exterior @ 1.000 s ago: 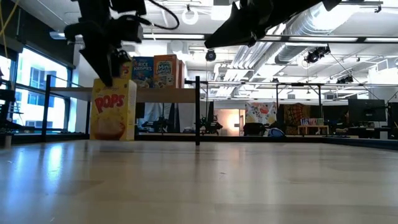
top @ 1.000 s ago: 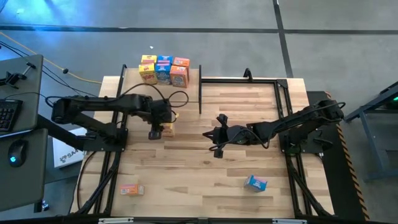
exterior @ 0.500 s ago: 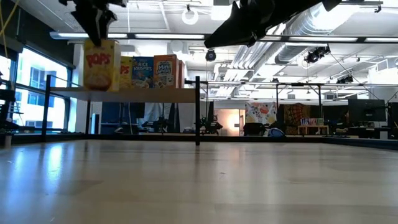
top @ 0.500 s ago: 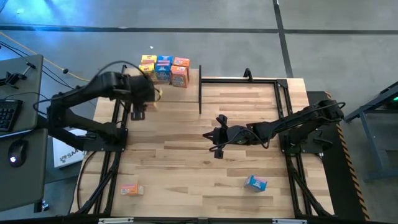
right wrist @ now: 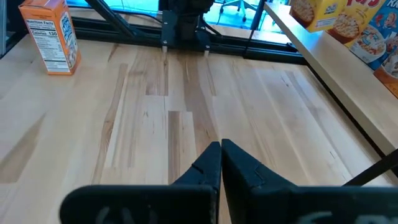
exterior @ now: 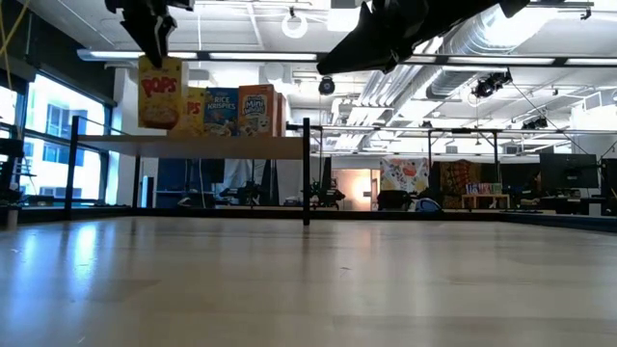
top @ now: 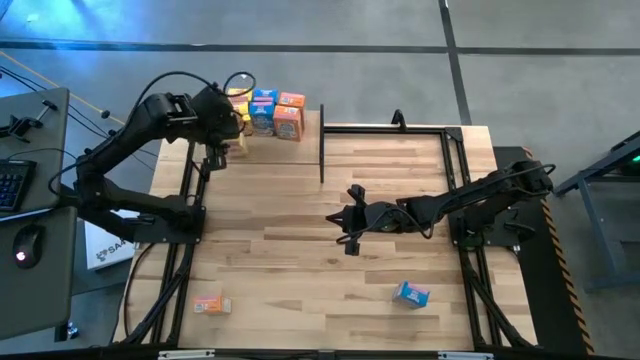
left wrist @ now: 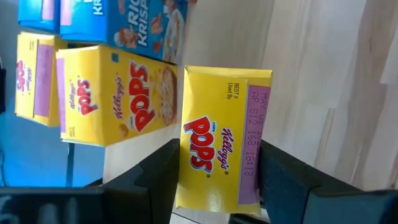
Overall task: Stack cereal on shelf
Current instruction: Put the yellow cereal box on the shelf aligned with other yellow cereal boxes
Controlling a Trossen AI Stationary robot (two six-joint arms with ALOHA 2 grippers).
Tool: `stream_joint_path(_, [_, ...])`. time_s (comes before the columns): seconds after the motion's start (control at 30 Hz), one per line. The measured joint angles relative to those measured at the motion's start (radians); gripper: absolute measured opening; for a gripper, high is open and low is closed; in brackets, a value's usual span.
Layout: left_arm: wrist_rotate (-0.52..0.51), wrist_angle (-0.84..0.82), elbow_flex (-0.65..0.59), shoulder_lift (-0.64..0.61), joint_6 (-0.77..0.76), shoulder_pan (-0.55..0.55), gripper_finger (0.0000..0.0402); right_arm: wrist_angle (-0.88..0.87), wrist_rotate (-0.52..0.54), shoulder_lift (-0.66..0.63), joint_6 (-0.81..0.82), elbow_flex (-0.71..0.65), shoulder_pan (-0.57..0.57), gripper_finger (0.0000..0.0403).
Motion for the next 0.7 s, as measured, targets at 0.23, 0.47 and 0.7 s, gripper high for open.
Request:
stream_joint_path(0.23, [0.047, 0.04, 0.0, 0.007, 0.014, 0.039, 0.0179, 0.0, 0.0, 0.0, 0.0, 0.0, 0.0, 0.0])
stream_joint_path(0.47, [0.023, 0.066, 0.0, 0.007, 0.002, 0.039, 0.0179, 0.0, -0.015, 0.0, 0.0, 0.0, 0.0, 0.0])
stream_joint_path(0.7, [-0.017, 0.084, 0.0, 0.023, 0.004, 0.042, 0.0179, 0.001, -0.017, 0.0, 0.0, 0.0, 0.0, 0.0])
